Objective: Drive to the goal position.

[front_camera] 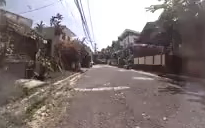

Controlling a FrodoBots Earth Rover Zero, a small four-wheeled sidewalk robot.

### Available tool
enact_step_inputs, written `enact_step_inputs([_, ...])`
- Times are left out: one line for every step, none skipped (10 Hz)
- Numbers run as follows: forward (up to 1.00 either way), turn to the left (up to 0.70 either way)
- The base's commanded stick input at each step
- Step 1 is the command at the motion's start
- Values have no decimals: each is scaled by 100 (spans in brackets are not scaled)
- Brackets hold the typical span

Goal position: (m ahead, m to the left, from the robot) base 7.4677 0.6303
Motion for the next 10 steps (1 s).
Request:
enact_step_inputs([100, 0])
enact_step_inputs([100, 0])
enact_step_inputs([100, 0])
enact_step_inputs([100, 0])
enact_step_inputs([100, 0])
enact_step_inputs([100, 0])
enact_step_inputs([100, 0])
enact_step_inputs([100, 0])
enact_step_inputs([100, 0])
enact_step_inputs([100, 0])
